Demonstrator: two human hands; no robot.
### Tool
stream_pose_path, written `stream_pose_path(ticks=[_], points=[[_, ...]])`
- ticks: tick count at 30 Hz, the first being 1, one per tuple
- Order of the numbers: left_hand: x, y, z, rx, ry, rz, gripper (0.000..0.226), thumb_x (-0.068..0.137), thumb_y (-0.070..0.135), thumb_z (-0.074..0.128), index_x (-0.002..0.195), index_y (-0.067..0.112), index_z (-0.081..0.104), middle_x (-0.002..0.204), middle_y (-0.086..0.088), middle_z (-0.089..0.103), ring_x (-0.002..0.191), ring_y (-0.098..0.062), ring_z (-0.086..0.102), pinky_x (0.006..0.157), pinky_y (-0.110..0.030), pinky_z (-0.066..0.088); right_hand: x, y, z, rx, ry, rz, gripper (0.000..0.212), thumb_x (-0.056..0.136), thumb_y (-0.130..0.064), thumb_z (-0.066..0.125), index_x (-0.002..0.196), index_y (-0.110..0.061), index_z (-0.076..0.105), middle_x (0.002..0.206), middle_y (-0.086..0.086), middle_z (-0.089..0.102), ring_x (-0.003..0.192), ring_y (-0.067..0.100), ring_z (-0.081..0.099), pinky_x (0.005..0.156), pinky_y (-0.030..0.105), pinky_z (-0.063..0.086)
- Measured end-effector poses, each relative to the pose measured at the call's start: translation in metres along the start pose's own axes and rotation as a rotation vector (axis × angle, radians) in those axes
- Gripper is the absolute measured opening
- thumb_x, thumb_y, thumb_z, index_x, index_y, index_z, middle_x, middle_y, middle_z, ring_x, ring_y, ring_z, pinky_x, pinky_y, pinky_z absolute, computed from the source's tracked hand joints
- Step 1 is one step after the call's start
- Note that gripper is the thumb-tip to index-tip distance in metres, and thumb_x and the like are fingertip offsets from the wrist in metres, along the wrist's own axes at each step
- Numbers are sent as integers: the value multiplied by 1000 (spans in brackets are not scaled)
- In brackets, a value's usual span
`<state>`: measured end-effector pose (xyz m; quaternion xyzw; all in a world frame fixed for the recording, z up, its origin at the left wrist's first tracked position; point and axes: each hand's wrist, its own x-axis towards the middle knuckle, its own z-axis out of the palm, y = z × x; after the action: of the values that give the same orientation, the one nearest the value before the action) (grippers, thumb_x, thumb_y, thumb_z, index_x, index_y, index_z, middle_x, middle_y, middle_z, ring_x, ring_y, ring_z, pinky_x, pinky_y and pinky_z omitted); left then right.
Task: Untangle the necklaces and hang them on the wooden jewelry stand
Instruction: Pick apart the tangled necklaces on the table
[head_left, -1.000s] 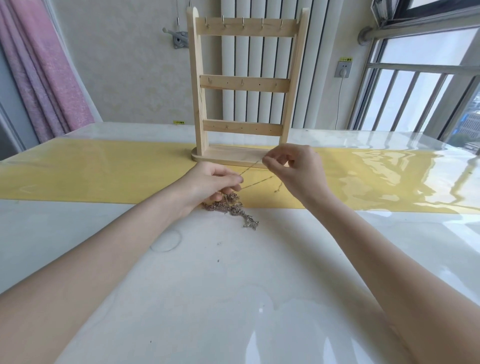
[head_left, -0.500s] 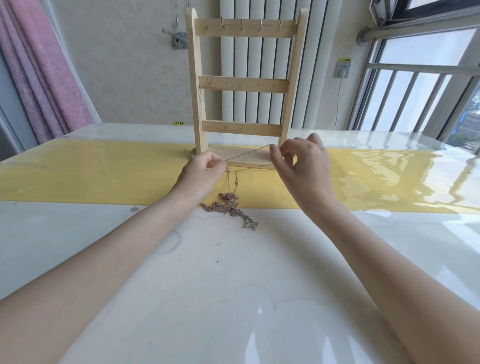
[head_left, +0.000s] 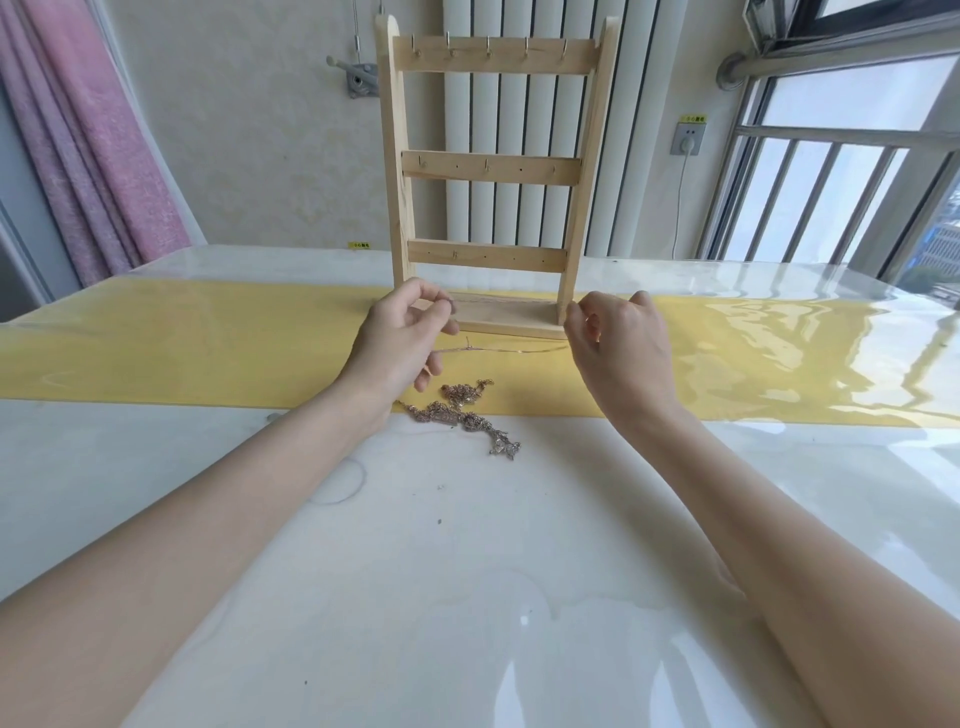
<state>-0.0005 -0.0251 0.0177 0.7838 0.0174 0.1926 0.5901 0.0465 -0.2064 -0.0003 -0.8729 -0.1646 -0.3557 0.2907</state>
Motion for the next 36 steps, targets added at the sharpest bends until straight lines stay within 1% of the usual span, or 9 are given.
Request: stream_pose_path(ticks=[5,8,10,14,17,19,23,28,36], points=[[-2,2,1,42,-107,-156,19,95,13,44,78,19,49,64,-3,68,33,-6,35,32,-12,20,0,2,2,-22,-91,43,29,102,-20,31,80,-6,45,64,11,50,65,37,42,64,35,21],[-1,1,3,-4,-92,-154,15,95,11,43,82,18,48,54,0,64,42,-8,41,34,-14,24,0,5,3,-27,-113,75,33,102,-20,31,84,-1,51,69,15,54,68,38,45,60,38,26],[0,1,4,-29,-69,-146,8,93,9,45,93,16,47,63,0,63,49,-9,43,35,-13,27,0,8,5,-28,-123,102,34,101,-19,32,85,2,54,72,18,59,70,40,50,61,42,35],[0,2,5,-49,-1,-90,25,89,2,45,110,16,40,82,1,47,59,-11,43,38,-11,32,-2,11,7,-48,-212,175,24,94,-13,39,90,-1,59,81,17,66,77,39,56,63,40,43],[-4,9,8,-161,-49,-74,30,86,-5,38,106,17,43,86,-2,43,53,-9,42,37,-13,29,-6,5,10,-80,-331,138,25,93,-15,47,113,-8,60,109,9,65,104,31,49,70,32,35],[-6,14,11,-205,-86,-52,32,85,-7,36,105,17,44,87,-2,42,49,-7,40,38,-14,27,-5,-7,7,71,-352,89,27,92,-13,52,117,-11,61,116,4,62,108,23,46,70,22,29],[-10,18,15,-222,-106,-9,36,85,-11,34,106,17,43,87,-2,44,45,-6,39,38,-15,26,-4,-30,-6,891,-718,265,25,91,-7,59,116,-9,62,103,6,71,93,7,63,69,5,41],[-10,18,13,-224,-101,-5,35,86,-11,34,104,17,44,86,-1,43,44,-4,38,37,-15,25,-9,-32,0,988,-709,358,10,88,-10,65,80,-15,65,73,-4,68,73,5,62,71,17,40],[-8,12,7,-142,-111,51,20,91,-3,44,86,13,55,73,2,41,47,-4,37,40,-15,28,-8,-28,-2,1051,-669,457,6,89,-18,64,84,-15,66,71,-6,66,74,7,60,79,26,37]])
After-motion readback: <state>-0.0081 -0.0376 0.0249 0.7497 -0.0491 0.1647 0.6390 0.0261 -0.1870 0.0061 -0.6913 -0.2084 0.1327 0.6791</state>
